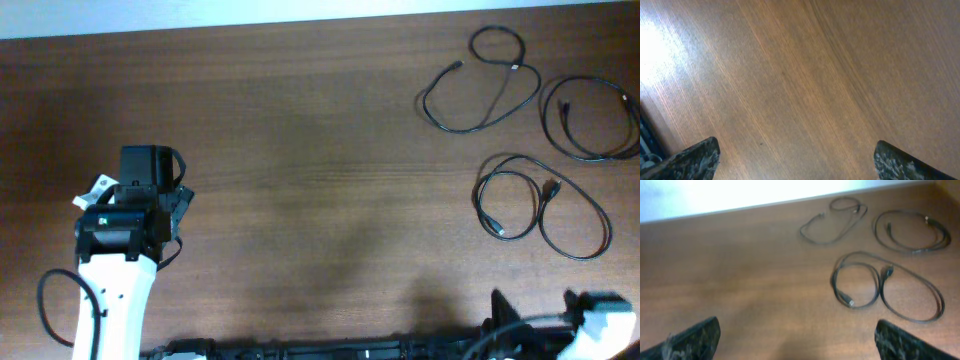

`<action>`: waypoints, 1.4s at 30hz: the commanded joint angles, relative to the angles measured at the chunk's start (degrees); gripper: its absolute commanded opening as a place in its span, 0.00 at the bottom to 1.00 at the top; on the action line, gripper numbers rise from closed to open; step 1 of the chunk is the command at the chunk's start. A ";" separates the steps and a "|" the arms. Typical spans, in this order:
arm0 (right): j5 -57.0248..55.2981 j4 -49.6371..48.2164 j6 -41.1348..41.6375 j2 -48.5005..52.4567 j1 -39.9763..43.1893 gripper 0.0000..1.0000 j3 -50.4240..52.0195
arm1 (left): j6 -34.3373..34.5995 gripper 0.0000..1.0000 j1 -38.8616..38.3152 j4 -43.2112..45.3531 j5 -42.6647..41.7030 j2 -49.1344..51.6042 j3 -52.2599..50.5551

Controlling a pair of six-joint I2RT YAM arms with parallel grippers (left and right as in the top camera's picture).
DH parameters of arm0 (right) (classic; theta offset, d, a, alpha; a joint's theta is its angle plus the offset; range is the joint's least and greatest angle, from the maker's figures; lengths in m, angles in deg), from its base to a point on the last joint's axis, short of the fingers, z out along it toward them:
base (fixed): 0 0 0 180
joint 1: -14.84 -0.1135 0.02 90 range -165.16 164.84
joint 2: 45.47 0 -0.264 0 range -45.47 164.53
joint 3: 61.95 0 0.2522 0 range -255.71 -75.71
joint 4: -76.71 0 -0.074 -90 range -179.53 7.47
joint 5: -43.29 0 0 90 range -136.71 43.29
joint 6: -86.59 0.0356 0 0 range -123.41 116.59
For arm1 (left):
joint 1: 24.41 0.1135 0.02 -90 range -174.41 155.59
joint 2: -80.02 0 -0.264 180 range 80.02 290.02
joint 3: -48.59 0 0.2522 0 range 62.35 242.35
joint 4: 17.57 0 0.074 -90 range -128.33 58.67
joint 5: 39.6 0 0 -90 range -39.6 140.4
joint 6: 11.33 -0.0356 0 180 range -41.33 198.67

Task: Untangle cables

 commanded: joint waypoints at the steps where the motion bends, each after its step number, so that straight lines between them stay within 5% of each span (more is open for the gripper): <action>1: 1.51 -11.37 -2.10 -1.29 -0.31 0.98 11.50 | 0.55 0.99 0.20 0.04 0.00 -0.20 0.46; 7: 3.87 -43.01 -2.10 -14.38 -4.81 0.97 40.48 | 0.55 0.99 0.20 0.07 0.00 -0.20 0.46; 14: 2.75 -73.81 -2.10 -14.36 -6.38 0.97 61.20 | 0.55 0.99 0.20 0.04 0.00 -0.20 0.46; 22: -0.24 -77.11 -2.08 -14.36 -6.38 0.98 68.52 | 0.55 0.99 0.20 0.04 0.00 -0.20 0.46; 42: -0.26 -77.18 -2.08 -14.40 -6.21 0.98 68.61 | 0.55 0.99 0.20 0.04 0.00 -0.20 0.46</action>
